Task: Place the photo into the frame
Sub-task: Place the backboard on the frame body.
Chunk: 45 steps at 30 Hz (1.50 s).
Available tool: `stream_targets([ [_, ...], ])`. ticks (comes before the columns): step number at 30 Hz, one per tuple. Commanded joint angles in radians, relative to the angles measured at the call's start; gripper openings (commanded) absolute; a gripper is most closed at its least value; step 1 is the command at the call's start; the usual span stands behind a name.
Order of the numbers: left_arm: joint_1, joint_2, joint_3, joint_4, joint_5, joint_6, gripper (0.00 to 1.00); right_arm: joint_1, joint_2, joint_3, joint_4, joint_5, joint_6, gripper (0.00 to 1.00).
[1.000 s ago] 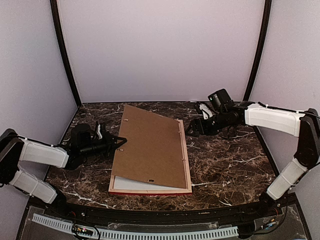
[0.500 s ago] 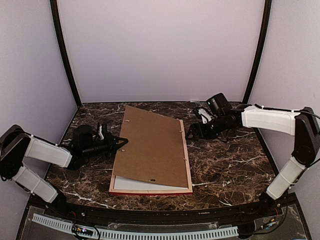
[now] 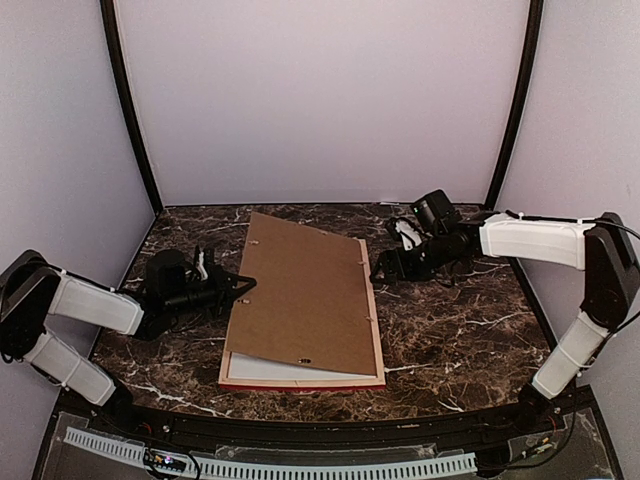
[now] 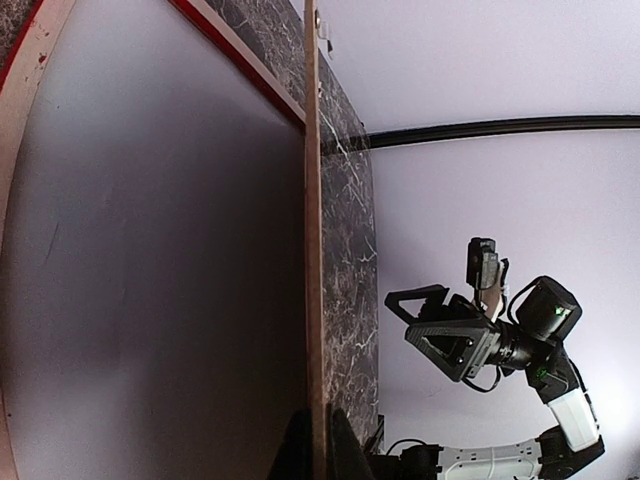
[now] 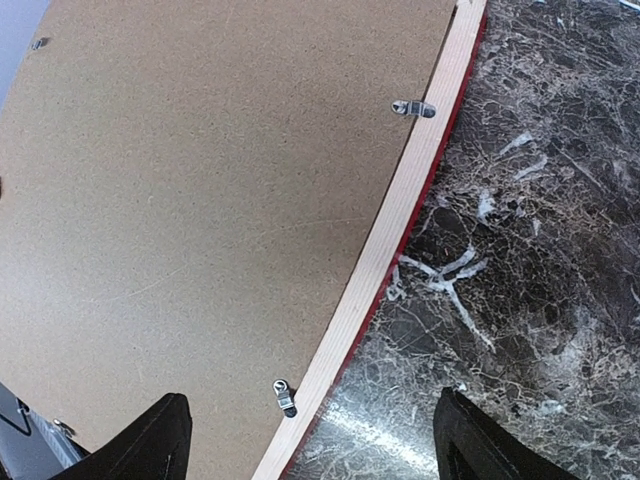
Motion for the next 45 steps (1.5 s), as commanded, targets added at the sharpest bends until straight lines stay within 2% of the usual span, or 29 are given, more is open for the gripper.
stream_targets([
  [1, -0.014, -0.042, 0.020, -0.031, 0.048, 0.005, 0.00, -0.005, 0.011, -0.012, 0.032, -0.005, 0.005, 0.85],
  [18, -0.016, -0.055, 0.014, -0.070, 0.073, 0.003, 0.00, -0.005, 0.022, -0.020, 0.037, -0.005, 0.005, 0.85],
  [35, -0.029, 0.000, 0.036, -0.099, 0.091, 0.016, 0.00, -0.003, 0.064, 0.005, 0.075, -0.060, 0.018, 0.84],
  [45, -0.033, 0.035, 0.061, -0.147, 0.090, 0.044, 0.16, 0.058, 0.159, 0.087, 0.116, -0.103, 0.031, 0.84],
])
